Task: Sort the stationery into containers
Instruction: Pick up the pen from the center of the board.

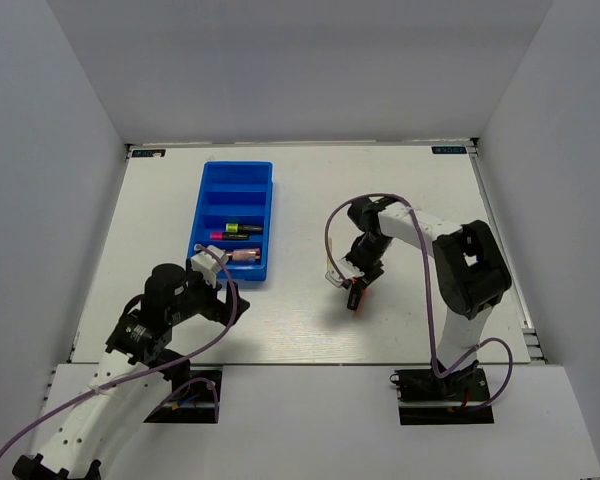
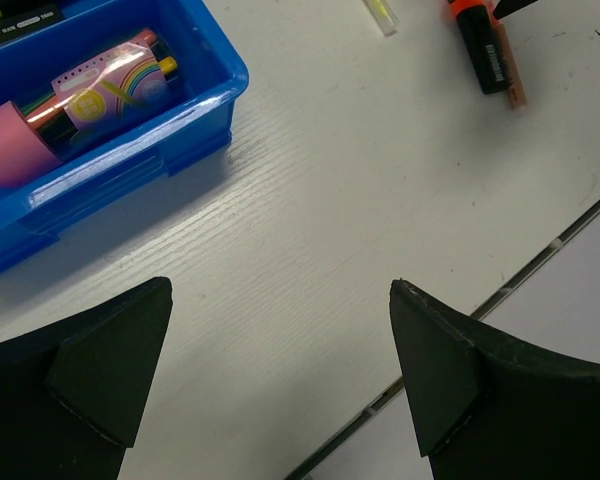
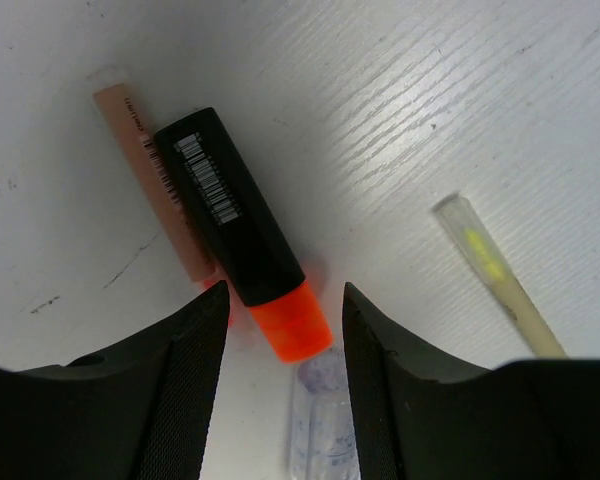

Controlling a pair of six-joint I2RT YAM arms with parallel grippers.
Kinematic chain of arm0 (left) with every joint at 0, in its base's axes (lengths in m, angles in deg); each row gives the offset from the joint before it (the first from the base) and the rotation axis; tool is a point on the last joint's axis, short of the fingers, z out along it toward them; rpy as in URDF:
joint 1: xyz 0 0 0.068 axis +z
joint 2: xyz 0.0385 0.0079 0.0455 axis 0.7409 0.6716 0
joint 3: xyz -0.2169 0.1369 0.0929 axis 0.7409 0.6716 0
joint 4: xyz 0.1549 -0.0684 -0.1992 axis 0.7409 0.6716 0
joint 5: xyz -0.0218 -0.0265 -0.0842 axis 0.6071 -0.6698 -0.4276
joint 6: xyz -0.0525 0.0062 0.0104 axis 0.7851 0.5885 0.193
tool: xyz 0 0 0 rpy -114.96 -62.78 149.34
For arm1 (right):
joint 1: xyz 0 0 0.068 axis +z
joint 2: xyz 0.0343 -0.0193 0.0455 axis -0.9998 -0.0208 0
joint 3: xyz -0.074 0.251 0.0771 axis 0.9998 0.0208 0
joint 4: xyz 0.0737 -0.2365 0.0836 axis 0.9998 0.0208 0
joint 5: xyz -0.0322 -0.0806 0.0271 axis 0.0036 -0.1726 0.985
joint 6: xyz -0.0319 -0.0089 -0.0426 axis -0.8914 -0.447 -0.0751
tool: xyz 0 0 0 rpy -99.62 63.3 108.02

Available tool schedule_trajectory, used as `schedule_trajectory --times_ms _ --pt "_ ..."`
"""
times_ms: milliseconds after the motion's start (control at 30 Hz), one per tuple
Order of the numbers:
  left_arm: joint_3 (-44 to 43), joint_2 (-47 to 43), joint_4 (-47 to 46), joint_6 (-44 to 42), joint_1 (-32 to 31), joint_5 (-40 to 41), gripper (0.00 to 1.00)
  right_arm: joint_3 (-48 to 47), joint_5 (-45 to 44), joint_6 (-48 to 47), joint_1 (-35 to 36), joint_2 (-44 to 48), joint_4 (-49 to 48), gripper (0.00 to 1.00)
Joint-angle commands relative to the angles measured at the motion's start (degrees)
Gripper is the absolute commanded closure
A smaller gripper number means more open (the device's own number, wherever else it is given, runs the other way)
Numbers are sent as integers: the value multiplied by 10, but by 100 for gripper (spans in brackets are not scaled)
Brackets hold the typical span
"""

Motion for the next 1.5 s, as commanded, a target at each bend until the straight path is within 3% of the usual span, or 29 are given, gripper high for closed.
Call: schedule_trajectory --times_ms 0,533,633,767,833,933,1100,1133,1167,1200,1233,1267,1300,1367,1400,1467 --pt "-1 -4 -6 5 3 5 0 -4 -15 -173 15 -8 -11 48" --pt "5 -28 -6 12 3 31 0 94 -43 -188 44 14 -75 48" --pt "9 -45 -9 20 4 86 0 101 -53 -183 49 5 -77 57" --pt "24 -104 -22 61 3 217 0 83 -50 -159 55 -5 -55 93" --pt "37 -121 -26 73 4 270 0 80 -49 -147 55 0 -55 100" --pt "52 -158 -37 85 3 308 0 70 -18 -113 55 21 -39 100" --pt "55 -165 -38 87 4 320 0 -57 64 61 72 62 -18 100" --pt "50 -160 -38 86 3 319 0 -75 66 171 90 65 -37 100" --pt "50 -157 -36 86 4 317 0 -114 67 209 94 64 -46 100" --pt "50 -151 -34 86 3 317 0 -144 52 249 106 63 -60 100" --pt "49 -150 -34 86 3 315 0 -159 39 363 113 60 -97 100" --pt "49 -149 -33 86 4 316 0 -173 27 393 127 53 -127 100" --pt "49 -148 -34 86 4 315 0 -209 -16 419 140 50 -146 100" --pt "50 -147 -36 85 4 316 0 -250 -86 556 165 24 -225 100" --pt "50 -147 -34 85 3 317 0 -294 -116 621 176 1 -230 100" --pt "50 -147 -36 85 4 317 0 -374 -145 665 189 -45 -207 100"
